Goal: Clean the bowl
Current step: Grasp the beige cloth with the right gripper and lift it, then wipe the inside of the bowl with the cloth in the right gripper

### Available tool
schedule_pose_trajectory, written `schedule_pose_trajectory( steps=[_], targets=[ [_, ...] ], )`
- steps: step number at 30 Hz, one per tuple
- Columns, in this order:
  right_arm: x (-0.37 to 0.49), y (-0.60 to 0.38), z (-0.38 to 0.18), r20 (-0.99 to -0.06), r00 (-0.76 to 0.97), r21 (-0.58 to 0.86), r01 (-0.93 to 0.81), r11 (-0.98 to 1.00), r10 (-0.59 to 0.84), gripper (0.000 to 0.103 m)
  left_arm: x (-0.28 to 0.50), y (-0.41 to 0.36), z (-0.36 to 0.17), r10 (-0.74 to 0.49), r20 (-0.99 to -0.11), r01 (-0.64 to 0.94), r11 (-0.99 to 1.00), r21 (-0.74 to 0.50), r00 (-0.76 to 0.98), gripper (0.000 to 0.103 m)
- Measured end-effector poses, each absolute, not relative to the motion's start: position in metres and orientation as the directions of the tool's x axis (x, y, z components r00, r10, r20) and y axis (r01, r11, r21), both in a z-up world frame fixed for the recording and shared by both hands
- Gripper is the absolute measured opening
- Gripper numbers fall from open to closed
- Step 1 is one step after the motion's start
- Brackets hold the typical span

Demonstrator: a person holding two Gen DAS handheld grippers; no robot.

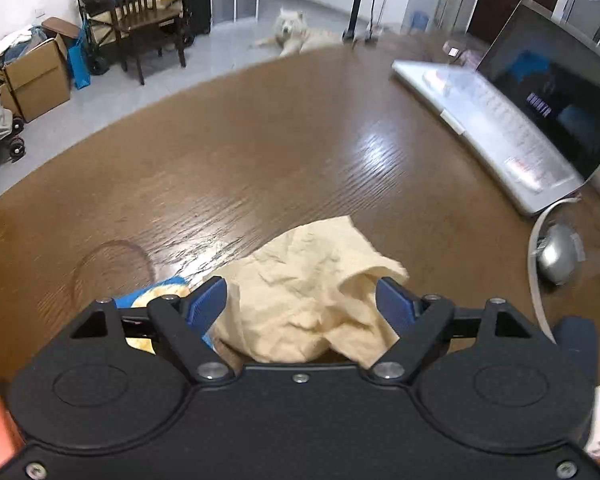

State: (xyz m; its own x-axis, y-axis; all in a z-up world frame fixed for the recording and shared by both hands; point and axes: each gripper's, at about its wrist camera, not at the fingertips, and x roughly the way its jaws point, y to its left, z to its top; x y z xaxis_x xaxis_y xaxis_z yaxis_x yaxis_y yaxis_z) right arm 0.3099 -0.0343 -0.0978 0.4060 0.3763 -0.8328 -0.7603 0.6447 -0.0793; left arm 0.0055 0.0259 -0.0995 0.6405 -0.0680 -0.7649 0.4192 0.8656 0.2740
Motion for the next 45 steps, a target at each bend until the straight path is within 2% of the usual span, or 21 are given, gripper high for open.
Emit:
schedule_pose_trajectory(
  steps=[4,5,6,7,8,9,15,19,26,30,34,37,42,45],
  targets=[
    [0.315,-0.027,-0.117,-0.853,0.411,-0.113,-0.748,0.654,0.323,0.077,0.010,0.025,-0.099,-0.046,-0.764,0.408,0.865,0.291,0.644,0.092],
    [0.317,-0.029,-0.118,-0.853,0.403,-0.092,-0.741,0.665,0.332,0.074,0.010,0.025,-0.099,-0.046,-0.764,0.406,0.867,0.289,0.643,0.092],
    [0.318,-0.030,-0.117,-0.855,0.392,-0.069,-0.736,0.673,0.340,0.067,0.011,0.025,-0.099,-0.045,-0.765,0.403,0.869,0.288,0.643,0.092],
    [0.320,-0.032,-0.117,-0.856,0.380,-0.048,-0.733,0.678,0.351,0.058,0.012,0.025,-0.099,-0.044,-0.765,0.405,0.867,0.290,0.643,0.092],
    [0.321,-0.033,-0.116,-0.856,0.368,-0.027,-0.734,0.679,0.363,0.024,0.012,0.024,-0.099,-0.043,-0.764,0.407,0.865,0.293,0.643,0.092],
    [0.322,-0.035,-0.115,-0.856,0.366,-0.020,-0.729,0.684,0.365,0.005,0.013,0.023,-0.099,-0.042,-0.764,0.409,0.863,0.297,0.644,0.092],
    [0.298,-0.063,-0.067,-0.785,0.429,-0.024,-0.742,0.670,0.446,0.005,0.017,0.021,-0.099,-0.040,-0.762,0.431,0.844,0.320,0.646,0.092],
    [0.232,-0.088,-0.043,-0.784,0.371,-0.065,-0.846,0.529,0.497,0.005,0.020,0.021,-0.101,-0.025,-0.756,0.421,0.842,0.337,0.655,0.092],
    [0.131,-0.094,-0.061,-0.831,0.116,0.085,-0.940,0.331,0.543,0.005,0.021,0.014,-0.103,-0.011,-0.738,0.444,0.805,0.394,0.674,0.091],
    [0.128,-0.079,-0.074,-0.845,0.121,0.086,-0.931,0.356,0.521,0.006,0.014,0.008,-0.107,0.006,-0.721,0.478,0.745,0.466,0.693,0.091],
    [0.140,-0.072,-0.070,-0.851,0.062,0.171,-0.906,0.387,0.521,0.006,0.011,0.005,-0.109,-0.007,-0.721,0.510,0.712,0.482,0.692,0.091],
    [0.129,-0.068,-0.066,-0.846,-0.006,0.213,-0.921,0.327,0.533,0.006,0.006,0.002,-0.108,-0.042,-0.729,0.544,0.696,0.469,0.683,0.091],
    [0.105,-0.066,-0.052,-0.799,-0.046,0.193,-0.964,0.182,0.600,0.006,0.004,-0.002,-0.107,-0.085,-0.746,0.583,0.684,0.438,0.660,0.091],
    [0.093,-0.073,-0.039,-0.730,-0.031,0.083,-0.996,0.044,0.682,0.006,0.009,-0.003,-0.106,-0.105,-0.762,0.605,0.681,0.413,0.639,0.091]
  ],
)
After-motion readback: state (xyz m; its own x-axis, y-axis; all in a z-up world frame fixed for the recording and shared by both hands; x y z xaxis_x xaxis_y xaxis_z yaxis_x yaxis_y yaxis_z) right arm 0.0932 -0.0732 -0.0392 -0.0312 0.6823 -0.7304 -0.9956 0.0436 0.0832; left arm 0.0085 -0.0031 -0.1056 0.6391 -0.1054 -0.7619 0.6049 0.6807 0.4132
